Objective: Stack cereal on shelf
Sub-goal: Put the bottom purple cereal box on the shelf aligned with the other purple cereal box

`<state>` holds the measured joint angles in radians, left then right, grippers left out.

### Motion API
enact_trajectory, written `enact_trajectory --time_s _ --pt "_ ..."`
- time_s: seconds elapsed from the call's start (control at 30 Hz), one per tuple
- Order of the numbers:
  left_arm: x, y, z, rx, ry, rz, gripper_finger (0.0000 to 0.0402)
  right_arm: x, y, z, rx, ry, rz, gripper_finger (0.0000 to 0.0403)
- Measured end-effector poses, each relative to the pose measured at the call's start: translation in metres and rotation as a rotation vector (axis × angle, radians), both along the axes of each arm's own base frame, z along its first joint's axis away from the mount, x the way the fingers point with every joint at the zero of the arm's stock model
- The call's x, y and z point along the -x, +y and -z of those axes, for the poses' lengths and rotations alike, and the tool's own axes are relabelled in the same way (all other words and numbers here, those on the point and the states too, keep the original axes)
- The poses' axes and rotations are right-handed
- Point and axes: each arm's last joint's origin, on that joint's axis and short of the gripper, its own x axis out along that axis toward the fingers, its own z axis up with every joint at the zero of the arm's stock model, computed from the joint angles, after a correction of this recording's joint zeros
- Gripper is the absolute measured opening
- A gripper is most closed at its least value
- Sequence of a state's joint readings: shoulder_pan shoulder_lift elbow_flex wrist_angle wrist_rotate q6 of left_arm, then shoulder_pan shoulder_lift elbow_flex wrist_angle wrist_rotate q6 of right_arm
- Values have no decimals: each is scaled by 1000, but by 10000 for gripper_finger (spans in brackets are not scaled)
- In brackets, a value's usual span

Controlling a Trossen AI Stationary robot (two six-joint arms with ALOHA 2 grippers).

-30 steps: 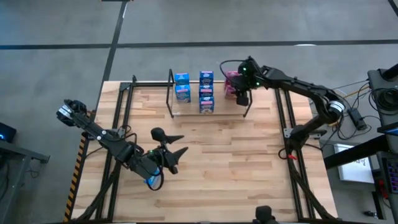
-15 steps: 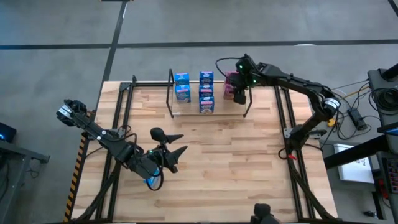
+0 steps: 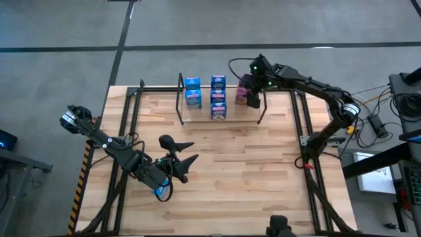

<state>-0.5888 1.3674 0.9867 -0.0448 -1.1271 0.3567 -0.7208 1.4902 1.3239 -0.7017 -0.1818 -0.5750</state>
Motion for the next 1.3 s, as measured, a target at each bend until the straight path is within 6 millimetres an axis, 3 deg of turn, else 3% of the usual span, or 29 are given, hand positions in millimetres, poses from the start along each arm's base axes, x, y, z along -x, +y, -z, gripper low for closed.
enact_trajectory --time_s 0.33,0.53,0.77,1.0,1.3 --pt "0 0 0 2 -1 0 232 -8 2 -34 -5 -98 64 199" --pt "0 0 0 0 0 1 232 -16 4 -36 -13 -132 76 120" --pt "0 0 0 -1 1 1 232 -27 -5 -21 -10 -104 97 20" --pt "0 0 0 -3 3 2 232 -31 -10 -8 -8 -49 98 13" --pt "0 0 0 -3 3 2 232 -28 -7 -11 -13 15 52 13"
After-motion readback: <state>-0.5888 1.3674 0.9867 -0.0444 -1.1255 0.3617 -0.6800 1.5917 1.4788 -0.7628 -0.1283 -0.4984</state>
